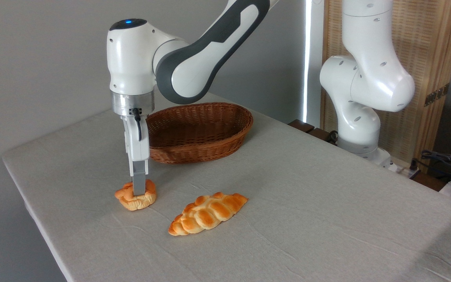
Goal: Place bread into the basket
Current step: 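Lower the gripper onto the small round roll and close on it, then lift the round roll and carry it over the wicker basket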
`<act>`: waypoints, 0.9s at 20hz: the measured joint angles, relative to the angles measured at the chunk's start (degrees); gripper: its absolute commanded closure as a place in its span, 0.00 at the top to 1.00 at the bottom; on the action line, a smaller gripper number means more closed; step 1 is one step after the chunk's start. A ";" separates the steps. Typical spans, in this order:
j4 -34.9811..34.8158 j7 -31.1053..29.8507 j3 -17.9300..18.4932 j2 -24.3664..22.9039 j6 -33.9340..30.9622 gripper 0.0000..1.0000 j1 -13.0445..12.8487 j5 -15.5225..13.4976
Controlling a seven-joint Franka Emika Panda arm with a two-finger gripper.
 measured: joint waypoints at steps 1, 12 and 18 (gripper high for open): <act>0.06 -0.07 0.00 -0.02 0.00 0.28 0.02 -0.13; 1.45 -0.40 0.68 -4.08 -0.55 0.28 0.62 -16.92; 1.49 -0.40 2.79 -13.66 -20.64 0.28 0.55 -20.87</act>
